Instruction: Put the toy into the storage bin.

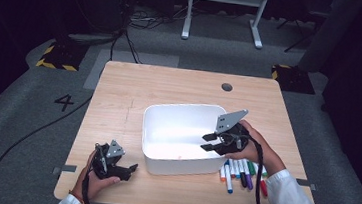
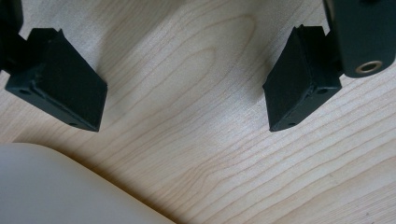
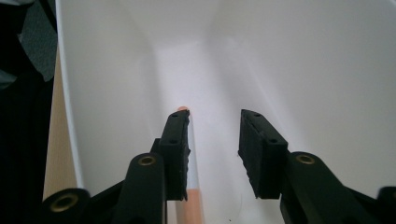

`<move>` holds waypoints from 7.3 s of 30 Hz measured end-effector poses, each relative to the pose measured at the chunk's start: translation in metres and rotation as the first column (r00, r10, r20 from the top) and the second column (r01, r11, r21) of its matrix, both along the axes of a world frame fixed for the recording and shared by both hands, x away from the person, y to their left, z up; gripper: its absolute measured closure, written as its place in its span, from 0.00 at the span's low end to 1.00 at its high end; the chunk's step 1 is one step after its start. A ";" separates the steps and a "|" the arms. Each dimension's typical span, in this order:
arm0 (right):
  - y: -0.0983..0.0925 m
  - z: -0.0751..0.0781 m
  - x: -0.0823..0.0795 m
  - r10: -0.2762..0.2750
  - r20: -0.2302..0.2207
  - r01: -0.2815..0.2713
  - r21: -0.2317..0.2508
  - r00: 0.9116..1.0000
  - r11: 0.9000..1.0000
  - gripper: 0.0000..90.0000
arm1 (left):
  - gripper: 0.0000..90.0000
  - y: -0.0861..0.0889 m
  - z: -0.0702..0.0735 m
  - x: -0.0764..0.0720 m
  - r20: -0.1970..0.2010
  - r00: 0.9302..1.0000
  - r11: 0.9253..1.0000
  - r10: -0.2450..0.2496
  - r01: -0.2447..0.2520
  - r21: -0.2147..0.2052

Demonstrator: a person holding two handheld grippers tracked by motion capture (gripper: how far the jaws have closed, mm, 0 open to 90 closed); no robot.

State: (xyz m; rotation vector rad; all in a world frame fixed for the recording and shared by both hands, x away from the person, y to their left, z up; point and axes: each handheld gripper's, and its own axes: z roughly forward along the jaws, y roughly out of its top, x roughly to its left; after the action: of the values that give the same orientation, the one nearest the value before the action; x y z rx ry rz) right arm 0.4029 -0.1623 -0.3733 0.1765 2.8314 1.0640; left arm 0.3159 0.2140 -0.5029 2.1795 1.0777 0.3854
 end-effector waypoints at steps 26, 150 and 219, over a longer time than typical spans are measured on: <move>-0.190 -0.016 -0.032 -0.622 0.111 0.603 0.164 0.775 0.781 0.59 | 0.15 0.000 0.000 0.000 0.002 1.000 1.000 0.002 -0.002 0.002; -0.249 -0.083 -0.051 -0.711 -0.065 0.708 0.189 0.701 0.681 0.83 | 0.15 0.000 0.000 0.000 0.002 1.000 1.000 0.001 -0.001 0.003; -0.028 0.054 -0.016 -0.236 0.121 0.201 0.246 0.964 0.948 0.83 | 0.15 0.000 0.000 0.000 0.001 1.000 1.000 0.000 0.000 0.004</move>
State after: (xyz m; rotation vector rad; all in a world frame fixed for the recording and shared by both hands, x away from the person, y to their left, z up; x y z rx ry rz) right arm 0.3866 -0.1906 -0.3196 0.4035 2.4809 1.2935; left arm 0.3162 0.2141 -0.5028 2.1823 1.0767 0.3892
